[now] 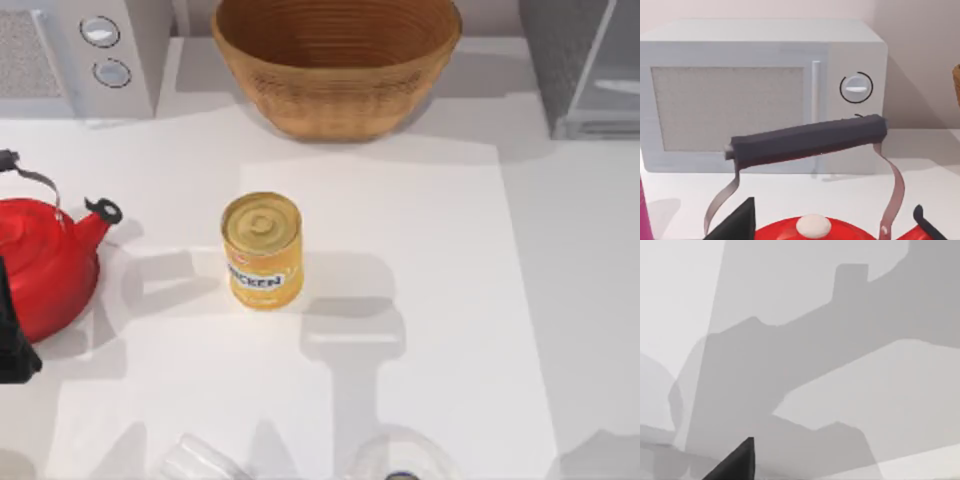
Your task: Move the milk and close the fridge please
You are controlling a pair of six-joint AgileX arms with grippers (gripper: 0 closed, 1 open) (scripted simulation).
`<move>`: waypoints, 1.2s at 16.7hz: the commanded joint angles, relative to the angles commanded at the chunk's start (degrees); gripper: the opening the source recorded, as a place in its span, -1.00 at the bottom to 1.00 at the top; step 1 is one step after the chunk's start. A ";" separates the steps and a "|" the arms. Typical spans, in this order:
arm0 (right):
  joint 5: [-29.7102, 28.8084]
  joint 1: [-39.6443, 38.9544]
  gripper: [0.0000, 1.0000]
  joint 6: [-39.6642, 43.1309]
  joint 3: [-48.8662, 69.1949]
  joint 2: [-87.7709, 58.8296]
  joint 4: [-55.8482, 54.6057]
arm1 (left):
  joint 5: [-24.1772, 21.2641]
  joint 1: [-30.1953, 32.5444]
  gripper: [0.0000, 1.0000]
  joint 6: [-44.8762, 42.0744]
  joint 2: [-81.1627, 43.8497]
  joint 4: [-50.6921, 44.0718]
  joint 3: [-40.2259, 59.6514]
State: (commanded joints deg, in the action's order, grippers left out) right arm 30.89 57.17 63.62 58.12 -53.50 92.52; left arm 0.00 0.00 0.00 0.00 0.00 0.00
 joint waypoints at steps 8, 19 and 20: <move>16.23 31.80 1.00 36.29 12.61 -36.36 -3.63 | 0.00 0.00 1.00 0.00 0.00 0.00 0.00; 23.35 46.58 1.00 53.76 18.48 -50.87 -7.53 | 0.00 0.00 1.00 0.00 0.00 0.00 0.00; 23.35 46.58 1.00 53.76 18.48 -50.87 -7.53 | 0.00 0.00 1.00 0.00 0.00 0.00 0.00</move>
State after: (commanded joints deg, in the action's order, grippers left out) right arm 54.24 103.75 117.38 76.60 -104.37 84.99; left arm 0.00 0.00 0.00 0.00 0.00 0.00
